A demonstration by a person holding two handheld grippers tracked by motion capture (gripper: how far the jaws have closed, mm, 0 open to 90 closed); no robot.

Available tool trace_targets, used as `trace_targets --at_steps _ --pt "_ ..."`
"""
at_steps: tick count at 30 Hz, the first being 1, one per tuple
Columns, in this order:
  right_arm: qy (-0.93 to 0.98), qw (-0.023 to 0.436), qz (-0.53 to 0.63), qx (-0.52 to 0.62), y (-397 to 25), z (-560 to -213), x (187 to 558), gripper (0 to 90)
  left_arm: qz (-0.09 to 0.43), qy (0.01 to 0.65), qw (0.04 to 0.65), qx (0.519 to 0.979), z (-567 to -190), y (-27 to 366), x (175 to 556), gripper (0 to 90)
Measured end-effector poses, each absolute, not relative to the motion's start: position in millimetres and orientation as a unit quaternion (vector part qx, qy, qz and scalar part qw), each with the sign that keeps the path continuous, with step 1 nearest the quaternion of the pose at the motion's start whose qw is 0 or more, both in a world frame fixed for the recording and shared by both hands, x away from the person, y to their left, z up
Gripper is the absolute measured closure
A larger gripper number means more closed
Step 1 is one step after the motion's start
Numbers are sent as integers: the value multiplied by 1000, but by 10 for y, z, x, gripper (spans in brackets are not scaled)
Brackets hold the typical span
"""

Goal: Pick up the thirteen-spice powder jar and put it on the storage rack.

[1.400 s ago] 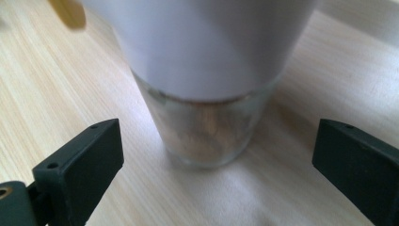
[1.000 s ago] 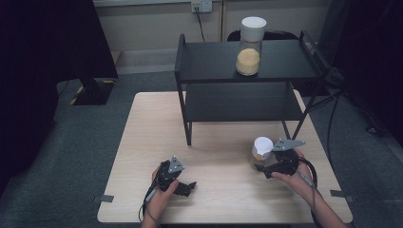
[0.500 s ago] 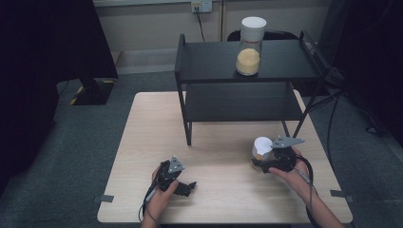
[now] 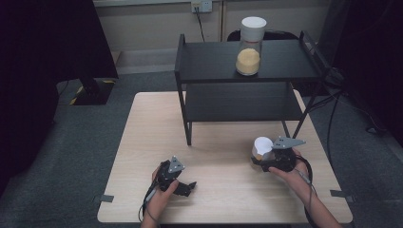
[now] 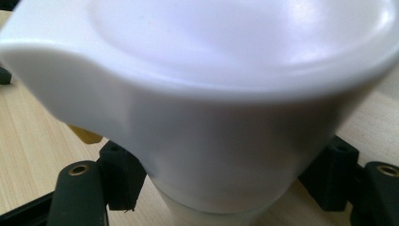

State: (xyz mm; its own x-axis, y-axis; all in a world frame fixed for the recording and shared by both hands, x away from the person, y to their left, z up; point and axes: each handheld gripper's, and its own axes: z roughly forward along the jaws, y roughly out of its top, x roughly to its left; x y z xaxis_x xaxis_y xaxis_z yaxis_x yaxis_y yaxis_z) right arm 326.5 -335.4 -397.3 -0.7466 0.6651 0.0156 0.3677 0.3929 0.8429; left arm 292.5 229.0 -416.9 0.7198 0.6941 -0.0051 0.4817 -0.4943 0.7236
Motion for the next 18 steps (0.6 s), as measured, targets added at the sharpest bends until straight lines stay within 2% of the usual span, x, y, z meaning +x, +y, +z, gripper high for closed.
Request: trace_targets --at_steps 18 --pt "810 175 466 310 -3362 -4045 3231 300 145 345 366 852 -4169 2290 2924 2"
